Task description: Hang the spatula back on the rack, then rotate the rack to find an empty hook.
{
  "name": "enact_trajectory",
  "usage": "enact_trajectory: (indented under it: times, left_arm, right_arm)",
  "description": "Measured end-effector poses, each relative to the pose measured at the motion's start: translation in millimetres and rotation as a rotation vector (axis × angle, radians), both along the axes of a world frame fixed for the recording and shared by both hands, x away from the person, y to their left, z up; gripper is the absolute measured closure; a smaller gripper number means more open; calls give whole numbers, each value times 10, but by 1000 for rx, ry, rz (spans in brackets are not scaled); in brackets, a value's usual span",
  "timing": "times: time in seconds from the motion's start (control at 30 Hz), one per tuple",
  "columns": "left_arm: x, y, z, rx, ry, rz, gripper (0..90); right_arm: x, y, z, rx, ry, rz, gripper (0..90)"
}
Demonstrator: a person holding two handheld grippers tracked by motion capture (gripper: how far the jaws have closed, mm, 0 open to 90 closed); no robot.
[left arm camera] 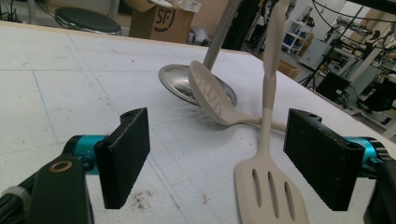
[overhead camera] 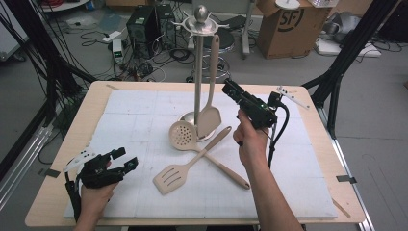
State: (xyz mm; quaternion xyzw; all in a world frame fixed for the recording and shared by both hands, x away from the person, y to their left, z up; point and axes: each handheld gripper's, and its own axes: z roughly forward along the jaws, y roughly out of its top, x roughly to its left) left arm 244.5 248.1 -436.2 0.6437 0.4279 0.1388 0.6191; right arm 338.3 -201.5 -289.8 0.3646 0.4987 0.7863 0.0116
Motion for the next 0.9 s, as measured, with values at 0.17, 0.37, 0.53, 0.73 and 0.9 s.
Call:
enact_trajectory:
  times: [0.17,0.37,0.53,0.73,0.9]
  left_arm:
    - [34,-26,-11,-5,3,-6,233]
    - [75,-88,-16,2,2,-24,233]
    - [77,-101,-21,5,6,-25,233]
    - [71,-93,-19,8,3,-25,233]
    - [62,-86,-22,4,5,-24,233]
  right_arm:
    - [41,17,100,20,-10,4,514]
    - [55,46,209,32,-23,11,521]
    - [131,73,318,40,-22,14,564]
    - [228,77,414,57,-37,1,754]
    - [269,91,497,56,-47,-11,893]
